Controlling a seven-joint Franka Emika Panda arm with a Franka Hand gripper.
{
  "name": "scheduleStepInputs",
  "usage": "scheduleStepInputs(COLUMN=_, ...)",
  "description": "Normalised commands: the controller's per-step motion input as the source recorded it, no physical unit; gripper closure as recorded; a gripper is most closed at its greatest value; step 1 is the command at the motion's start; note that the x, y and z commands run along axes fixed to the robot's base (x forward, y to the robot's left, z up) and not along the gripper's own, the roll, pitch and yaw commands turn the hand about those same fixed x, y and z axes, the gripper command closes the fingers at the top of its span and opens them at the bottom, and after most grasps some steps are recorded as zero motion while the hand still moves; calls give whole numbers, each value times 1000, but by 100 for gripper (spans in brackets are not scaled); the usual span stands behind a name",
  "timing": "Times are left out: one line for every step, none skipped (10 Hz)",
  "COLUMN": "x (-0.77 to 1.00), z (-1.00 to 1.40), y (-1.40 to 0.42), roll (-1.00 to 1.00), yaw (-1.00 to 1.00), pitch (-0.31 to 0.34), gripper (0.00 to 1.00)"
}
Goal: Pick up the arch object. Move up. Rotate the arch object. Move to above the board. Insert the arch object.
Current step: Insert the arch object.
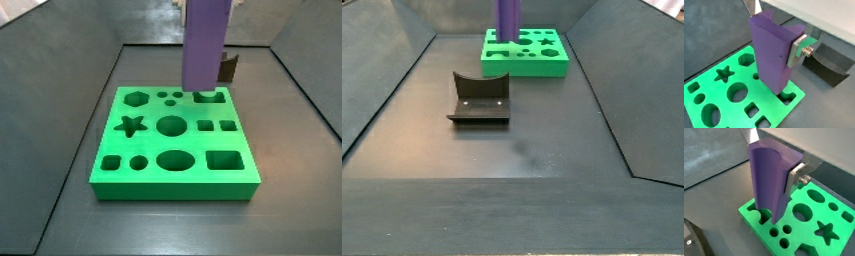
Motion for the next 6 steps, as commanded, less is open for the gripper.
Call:
scheduleStepInputs(x=726, z=-120, y=0, roll=21, yaw=0, pitch=79, gripper=100)
scheduleStepInputs(x=731, z=-203, y=0, roll=73, yaw=120, pitch=56, gripper=100)
scheduleStepInputs(x=520, z=-6, y=0, roll=423, yaw=431, pitch=34, gripper=100)
scheduleStepInputs(x=523, z=0, y=0, roll=500, yaw=343, pitch=56, gripper=100)
scheduleStepInputs(x=540, z=0, y=0, roll=500, yaw=306, pitch=63, gripper=100)
scheduleStepInputs(x=486, z=0, y=-157, roll=327, yaw=269, pitch=30, gripper=100)
